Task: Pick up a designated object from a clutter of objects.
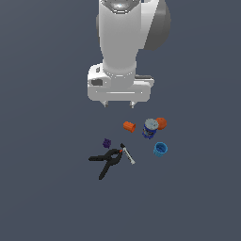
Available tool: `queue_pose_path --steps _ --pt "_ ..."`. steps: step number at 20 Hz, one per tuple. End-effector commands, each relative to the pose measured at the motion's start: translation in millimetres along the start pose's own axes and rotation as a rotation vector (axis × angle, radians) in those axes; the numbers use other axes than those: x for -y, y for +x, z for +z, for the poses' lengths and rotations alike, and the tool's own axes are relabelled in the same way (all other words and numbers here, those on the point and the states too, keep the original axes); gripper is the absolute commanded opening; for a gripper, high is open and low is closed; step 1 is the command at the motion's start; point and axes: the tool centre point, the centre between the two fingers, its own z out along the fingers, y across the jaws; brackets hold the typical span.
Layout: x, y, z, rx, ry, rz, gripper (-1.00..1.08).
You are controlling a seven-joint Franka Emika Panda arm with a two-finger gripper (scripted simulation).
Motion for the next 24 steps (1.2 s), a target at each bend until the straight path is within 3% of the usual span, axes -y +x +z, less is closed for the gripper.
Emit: queue_pose_path --steps 1,14,24 --pt "0 0 0 0.000 0.000 0.000 1.00" --pt "11 1 -11 -0.016 -0.011 -0.058 1.00" --pt "3 15 21 -0.027 0.004 -0.012 1.00"
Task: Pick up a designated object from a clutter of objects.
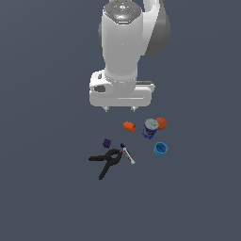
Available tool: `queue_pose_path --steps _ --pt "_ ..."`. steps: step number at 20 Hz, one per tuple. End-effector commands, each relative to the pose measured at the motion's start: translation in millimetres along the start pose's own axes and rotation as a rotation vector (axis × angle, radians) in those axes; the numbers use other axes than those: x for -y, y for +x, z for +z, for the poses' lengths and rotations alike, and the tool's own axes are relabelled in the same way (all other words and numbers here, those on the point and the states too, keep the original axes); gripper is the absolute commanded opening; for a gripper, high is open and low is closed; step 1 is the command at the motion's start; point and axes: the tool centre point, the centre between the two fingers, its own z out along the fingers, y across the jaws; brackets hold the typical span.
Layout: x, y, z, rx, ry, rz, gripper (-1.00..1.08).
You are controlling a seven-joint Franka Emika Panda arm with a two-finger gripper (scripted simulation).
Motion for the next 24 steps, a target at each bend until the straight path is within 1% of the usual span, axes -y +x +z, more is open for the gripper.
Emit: queue_pose_path --steps 1,6,12,18,24 --pt "-4 5 13 -0.004 0.005 0.019 1.00" --pt "-14 15 50 -0.017 0.018 0.073 1.00" --pt "-32 25 105 -0.037 0.030 0.160 1.00" --pt "-49 27 154 -0.055 0.033 0.239 1.00" --pt "-61 26 185 -0.067 0.032 0.291 1.00"
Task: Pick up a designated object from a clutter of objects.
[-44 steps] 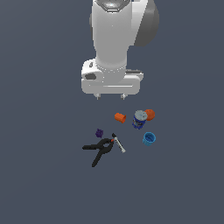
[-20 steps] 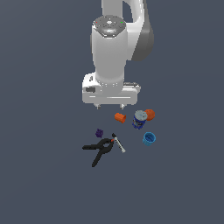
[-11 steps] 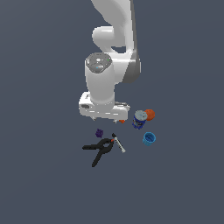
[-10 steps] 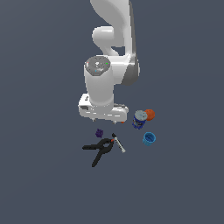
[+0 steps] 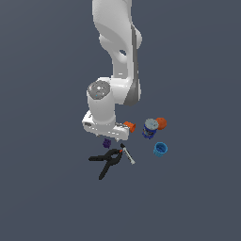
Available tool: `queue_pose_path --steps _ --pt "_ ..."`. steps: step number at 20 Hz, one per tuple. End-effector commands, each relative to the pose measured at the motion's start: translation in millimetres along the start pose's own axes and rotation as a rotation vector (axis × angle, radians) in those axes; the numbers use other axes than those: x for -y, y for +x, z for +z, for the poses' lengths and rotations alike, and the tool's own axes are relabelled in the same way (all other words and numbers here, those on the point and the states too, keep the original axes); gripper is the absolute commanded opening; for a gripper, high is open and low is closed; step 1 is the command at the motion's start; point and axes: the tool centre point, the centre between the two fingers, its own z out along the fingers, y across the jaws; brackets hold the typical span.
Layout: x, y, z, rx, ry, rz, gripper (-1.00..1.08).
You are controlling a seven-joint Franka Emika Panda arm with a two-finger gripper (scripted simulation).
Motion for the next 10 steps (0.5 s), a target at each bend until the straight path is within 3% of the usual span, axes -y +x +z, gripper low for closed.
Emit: queue_pose_path --steps 1,10 --pt "-5 0 10 -0.006 -0.001 0.018 1.00" --pt "-9 -1 21 -0.009 -0.002 0.035 1.00"
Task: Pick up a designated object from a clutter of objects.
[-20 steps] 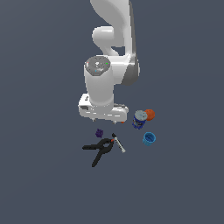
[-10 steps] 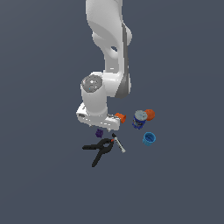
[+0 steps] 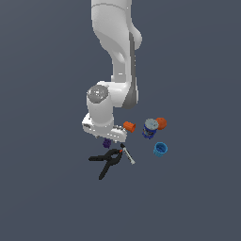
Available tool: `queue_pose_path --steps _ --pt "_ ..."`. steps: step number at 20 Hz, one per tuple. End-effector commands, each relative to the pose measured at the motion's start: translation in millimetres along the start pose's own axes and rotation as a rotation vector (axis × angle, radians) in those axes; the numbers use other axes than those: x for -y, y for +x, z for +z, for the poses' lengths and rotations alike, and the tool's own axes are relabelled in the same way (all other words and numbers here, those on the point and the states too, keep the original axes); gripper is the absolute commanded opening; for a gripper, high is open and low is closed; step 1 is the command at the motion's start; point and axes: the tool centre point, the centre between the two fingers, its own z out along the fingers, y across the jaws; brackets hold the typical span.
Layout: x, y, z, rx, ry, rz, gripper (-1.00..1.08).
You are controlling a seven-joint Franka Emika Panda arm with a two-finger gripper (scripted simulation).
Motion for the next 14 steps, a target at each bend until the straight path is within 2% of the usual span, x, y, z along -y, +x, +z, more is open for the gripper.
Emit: queue_pose_path --steps 1,14 --pt "0 0 1 0.000 0.000 0.000 1.00" --pt "0 0 47 -0.002 0.000 0.002 1.00"
